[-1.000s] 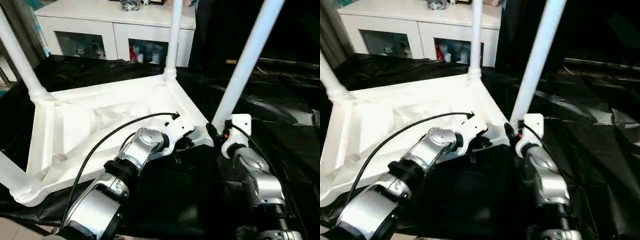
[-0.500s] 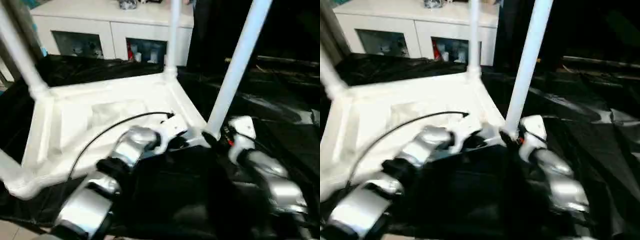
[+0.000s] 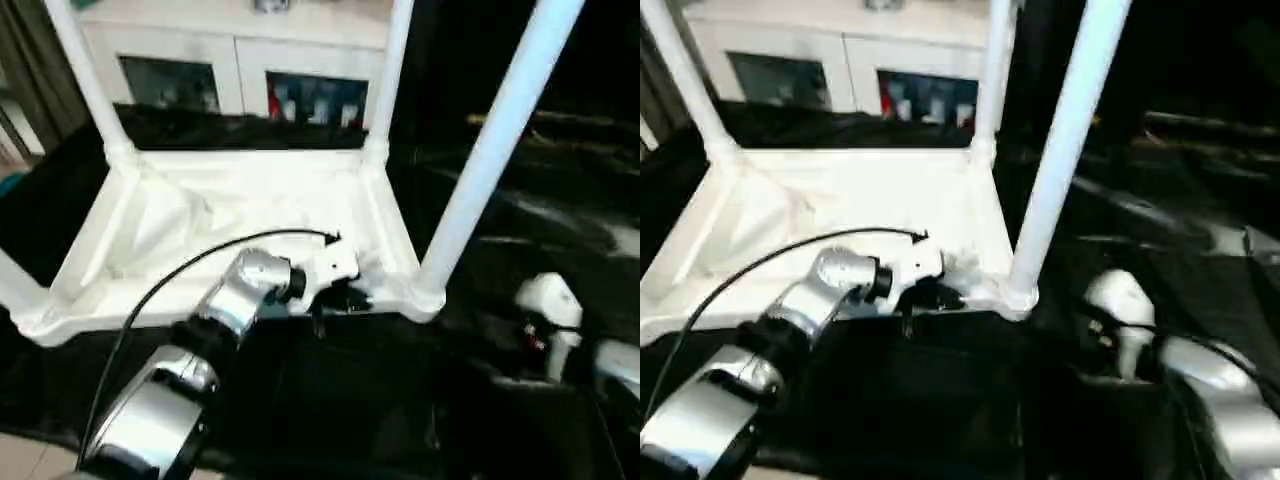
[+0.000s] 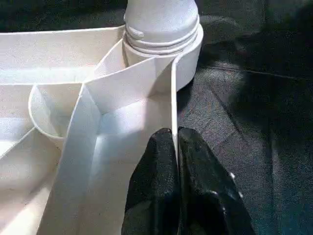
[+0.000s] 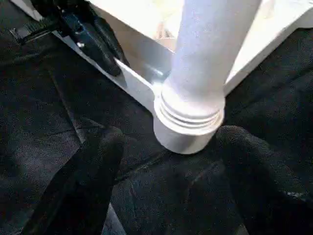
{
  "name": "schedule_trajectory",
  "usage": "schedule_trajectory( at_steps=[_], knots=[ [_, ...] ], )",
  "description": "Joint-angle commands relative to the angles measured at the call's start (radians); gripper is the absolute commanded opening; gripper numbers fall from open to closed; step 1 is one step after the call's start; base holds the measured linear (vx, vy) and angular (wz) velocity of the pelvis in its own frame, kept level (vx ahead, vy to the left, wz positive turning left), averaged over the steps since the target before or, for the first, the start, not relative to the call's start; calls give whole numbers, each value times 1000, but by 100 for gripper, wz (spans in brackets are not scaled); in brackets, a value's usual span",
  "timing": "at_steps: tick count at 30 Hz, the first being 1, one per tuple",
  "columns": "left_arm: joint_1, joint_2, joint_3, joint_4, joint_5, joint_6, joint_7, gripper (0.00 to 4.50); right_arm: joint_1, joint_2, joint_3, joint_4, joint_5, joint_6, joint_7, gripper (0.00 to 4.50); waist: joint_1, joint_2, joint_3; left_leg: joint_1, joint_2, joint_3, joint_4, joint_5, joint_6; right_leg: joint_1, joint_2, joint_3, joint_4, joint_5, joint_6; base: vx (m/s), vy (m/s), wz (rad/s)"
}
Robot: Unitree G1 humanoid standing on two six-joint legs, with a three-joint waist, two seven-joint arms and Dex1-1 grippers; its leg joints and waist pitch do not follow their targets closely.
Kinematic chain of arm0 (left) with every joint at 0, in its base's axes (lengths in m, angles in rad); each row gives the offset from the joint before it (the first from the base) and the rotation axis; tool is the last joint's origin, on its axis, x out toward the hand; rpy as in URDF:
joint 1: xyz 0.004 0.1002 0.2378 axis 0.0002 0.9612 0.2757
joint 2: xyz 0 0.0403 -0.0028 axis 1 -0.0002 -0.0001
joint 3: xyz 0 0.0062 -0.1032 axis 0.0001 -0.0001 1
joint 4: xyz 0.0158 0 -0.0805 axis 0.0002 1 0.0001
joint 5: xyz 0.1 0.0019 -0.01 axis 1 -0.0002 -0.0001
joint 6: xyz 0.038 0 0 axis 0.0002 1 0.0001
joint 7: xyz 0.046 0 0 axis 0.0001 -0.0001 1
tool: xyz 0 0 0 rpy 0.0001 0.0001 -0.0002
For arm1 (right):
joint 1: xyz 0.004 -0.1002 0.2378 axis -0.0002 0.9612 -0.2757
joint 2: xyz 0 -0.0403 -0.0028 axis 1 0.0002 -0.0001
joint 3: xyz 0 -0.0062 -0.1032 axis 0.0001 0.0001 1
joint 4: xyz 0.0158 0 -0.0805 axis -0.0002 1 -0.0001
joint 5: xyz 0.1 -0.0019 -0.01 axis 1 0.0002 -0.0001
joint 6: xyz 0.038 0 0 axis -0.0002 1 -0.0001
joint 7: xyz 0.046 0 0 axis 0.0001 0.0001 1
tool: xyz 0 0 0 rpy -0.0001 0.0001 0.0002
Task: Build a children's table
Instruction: Rotate leg to tighten, then rotate table base
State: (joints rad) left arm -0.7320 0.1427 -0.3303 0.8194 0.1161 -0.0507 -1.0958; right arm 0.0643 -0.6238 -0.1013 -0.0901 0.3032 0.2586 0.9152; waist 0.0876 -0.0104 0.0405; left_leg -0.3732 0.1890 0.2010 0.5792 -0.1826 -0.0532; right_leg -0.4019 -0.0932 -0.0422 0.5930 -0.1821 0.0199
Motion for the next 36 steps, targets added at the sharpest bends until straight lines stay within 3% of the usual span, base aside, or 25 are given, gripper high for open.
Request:
schedule_trajectory(
  at_steps=[1,3,4,5,7,8,9,10,11,14,15,17,18,19,21,23,25,26,27,28,29,30,31,33,36],
  knots=[
    [16,-25,38,-72,-89,-40,-37,57,12,0,-37,-32,12,4,-25,334,2,-27,-48,9,43,-20,-65,-241,88,39,-54,32,-86,-320,-180,0,0,0],
    [32,-3,53,-153,-119,1,-67,57,20,18,-45,-79,59,33,-30,334,8,-30,-49,9,45,-21,-66,-240,88,39,-59,32,-84,-326,-194,0,0,0],
    [35,1,55,-165,-122,9,-70,63,21,20,-44,-85,66,36,-32,334,7,-22,-51,11,50,-22,-68,-236,84,36,-56,31,-80,-296,-204,0,0,0],
    [36,2,56,-167,-122,10,-71,84,21,21,-43,-86,66,36,-32,334,5,-22,-50,11,51,-23,-69,-236,83,36,-53,30,-79,-280,-206,0,0,0],
    [55,26,73,-246,-144,54,-77,95,18,46,-19,-102,85,50,-29,334,4,-37,-47,7,50,-22,-70,-245,82,39,-54,29,-76,-263,-208,0,0,0],
    [68,42,84,-295,-156,84,-78,99,11,62,0,-103,84,54,-33,334,3,-31,-49,8,52,-24,-70,-239,77,41,-57,30,-69,-252,-213,0,0,0],
    [84,61,97,-352,-168,115,-74,97,3,79,25,-103,83,57,-34,334,0,-35,-47,2,50,-24,-70,-230,76,42,-57,29,-67,-252,-211,0,0,0],
    [117,90,126,-451,-188,183,-54,128,-7,106,68,-100,69,54,-40,334,0,-40,-48,4,50,-24,-70,-223,72,42,-57,29,-67,-253,-210,0,0,0],
    [117,90,126,-451,-188,183,-54,128,-7,106,68,-100,69,54,-40,334,0,-40,-48,4,50,-24,-70,-223,72,42,-57,29,-67,-253,-210,0,0,0],
    [248,203,163,-675,-204,313,-61,147,-21,171,123,-99,53,52,-77,334,0,-30,-47,12,56,-25,-74,-217,52,37,-56,31,-58,-225,-218,0,0,0],
    [276,225,169,-713,-206,333,-64,161,-26,185,130,-97,53,53,-88,334,-7,-31,-43,4,52,-25,-78,-216,54,37,-52,32,-61,-231,-213,0,0,0],
    [351,269,196,-804,-219,388,-61,179,-37,223,149,-89,45,43,-115,334,-5,-32,-42,15,50,-19,-77,-234,37,30,-45,33,-66,-250,-202,0,0,0],
    [389,285,213,-845,-232,414,-60,183,-49,251,151,-73,36,33,-144,334,-2,-21,-42,17,53,-22,-81,-242,21,27,-49,34,-62,-249,-207,0,0,0],
    [435,299,239,-891,-247,445,-48,192,-68,289,149,-48,26,21,-182,334,-2,-25,-39,16,51,-20,-84,-254,15,24,-45,34,-65,-260,-203,0,0,0],
    [517,315,294,-954,-266,477,-16,217,-105,354,155,7,7,-10,-239,334,3,-22,-37,30,52,-19,-86,-311,-19,14,-43,36,-68,-275,-204,0,0,0],
    [561,319,325,-980,-267,482,8,224,-123,384,162,38,-3,-32,-264,334,-1,-21,-35,22,49,-22,-91,-339,-32,20,-43,36,-69,-297,-193,0,0,0],
    [722,323,437,-1048,-275,451,95,243,-175,475,203,139,-24,-87,-306,334,-3,-21,-35,22,48,-24,-90,-354,-37,18,-45,38,-68,-303,-185,0,0,0],
    [727,322,441,-1050,-276,450,97,256,-177,478,205,143,-25,-89,-307,334,-10,-30,-30,7,45,-28,-96,-363,-34,26,-48,36,-72,-339,-169,0,0,0],
    [745,320,456,-1056,-279,444,106,263,-183,487,209,154,-29,-95,-311,334,-6,-22,-35,18,46,-29,-93,-368,-39,21,-45,37,-74,-362,-151,0,0,0],
    [787,296,521,-1052,-308,410,125,268,-216,526,191,206,-29,-120,-351,334,-5,-21,-36,24,46,-27,-92,-369,-40,15,-42,39,-76,-347,-150,0,0,0],
    [824,286,566,-1050,-332,389,127,268,-244,560,168,247,-29,-139,-397,334,-6,-31,-34,19,46,-27,-92,-364,-39,14,-47,40,-73,-325,-168,0,0,0],
    [841,284,585,-1050,-342,381,126,276,-256,576,156,265,-29,-147,-421,334,-5,-30,-33,17,45,-28,-95,-365,-44,18,-47,38,-75,-331,-169,0,0,0],
    [911,286,639,-1029,-362,347,114,288,-292,613,117,314,-21,-169,-480,334,-1,-33,-35,26,46,-26,-94,-367,-44,14,-40,39,-73,-317,-156,0,0,0],
    [939,287,658,-1019,-368,331,108,307,-306,622,104,334,-23,-180,-504,334,-5,-30,-30,21,44,-26,-98,-382,-46,13,-39,41,-73,-322,-153,0,0,0],
    [1047,284,727,-1004,-401,301,110,320,-364,645,35,430,-18,-232,-602,334,0,-32,-35,29,45,-25,-98,-387,-54,10,-33,42,-69,-290,-134,0,0,0]
  ],
)
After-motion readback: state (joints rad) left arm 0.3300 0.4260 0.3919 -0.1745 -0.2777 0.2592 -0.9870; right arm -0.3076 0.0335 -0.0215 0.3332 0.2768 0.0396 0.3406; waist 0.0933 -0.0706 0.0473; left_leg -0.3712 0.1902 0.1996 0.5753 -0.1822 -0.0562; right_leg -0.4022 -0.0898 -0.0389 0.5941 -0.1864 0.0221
